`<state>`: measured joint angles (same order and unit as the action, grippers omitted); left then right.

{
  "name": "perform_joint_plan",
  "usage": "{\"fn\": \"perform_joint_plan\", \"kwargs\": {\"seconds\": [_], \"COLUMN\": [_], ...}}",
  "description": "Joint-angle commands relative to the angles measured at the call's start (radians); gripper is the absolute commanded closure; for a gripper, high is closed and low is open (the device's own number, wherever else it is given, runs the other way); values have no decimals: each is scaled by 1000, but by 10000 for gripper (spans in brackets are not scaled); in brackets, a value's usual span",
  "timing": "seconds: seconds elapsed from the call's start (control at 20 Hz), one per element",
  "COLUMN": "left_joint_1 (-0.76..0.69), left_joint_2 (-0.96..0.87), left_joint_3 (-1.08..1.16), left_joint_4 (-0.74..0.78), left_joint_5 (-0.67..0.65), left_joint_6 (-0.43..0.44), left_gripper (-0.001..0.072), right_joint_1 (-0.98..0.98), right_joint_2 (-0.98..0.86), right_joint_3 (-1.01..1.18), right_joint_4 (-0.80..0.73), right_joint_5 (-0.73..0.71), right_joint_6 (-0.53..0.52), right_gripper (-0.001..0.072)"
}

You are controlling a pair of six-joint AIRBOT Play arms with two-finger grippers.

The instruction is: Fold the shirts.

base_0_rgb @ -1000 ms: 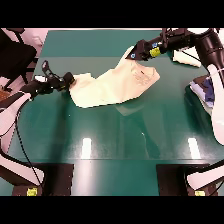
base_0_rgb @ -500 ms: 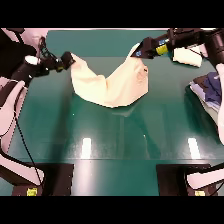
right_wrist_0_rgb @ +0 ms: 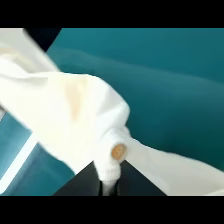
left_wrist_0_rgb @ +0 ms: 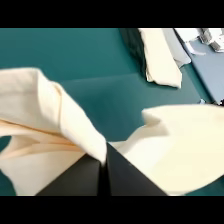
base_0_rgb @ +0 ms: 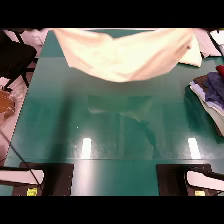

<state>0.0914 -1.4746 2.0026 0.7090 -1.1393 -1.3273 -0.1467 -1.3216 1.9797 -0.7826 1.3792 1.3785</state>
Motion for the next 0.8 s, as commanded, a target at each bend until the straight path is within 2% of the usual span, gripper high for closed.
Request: {"fn": "perform_joint_plan", "kwargs": {"seconds": [0.0, 0.1, 0.25, 0.4, 0.5, 0.6, 0.75], "left_joint_1": [2, 2, 2, 2, 2, 2, 2], "left_joint_2": [215, 322, 439, 533, 544, 527, 502], "left_joint_3": [51, 51, 51, 51, 50, -18, -269], "left_joint_4": [230, 267, 269, 243, 282, 294, 245], "left_joint_5": [-180, -342, -468, -454, -441, -433, -380], "left_joint_6": [-104, -129, -160, -156, -157, -158, -154], "left_gripper": [687, 687, 687, 686, 686, 686, 686], "right_joint_1": [-103, -133, -169, -200, -202, -200, -126], "right_joint_2": [146, 229, 361, 474, 504, 509, 470], "right_joint_3": [0, 0, 0, 0, -26, -177, -520], "right_joint_4": [-8, -8, -7, -19, -86, -99, -107], "right_joint_5": [60, 109, 156, 132, 121, 117, 57], "right_joint_6": [-7, -8, -6, -3, 23, 32, 30], "right_gripper": [684, 684, 684, 684, 684, 684, 684]}}
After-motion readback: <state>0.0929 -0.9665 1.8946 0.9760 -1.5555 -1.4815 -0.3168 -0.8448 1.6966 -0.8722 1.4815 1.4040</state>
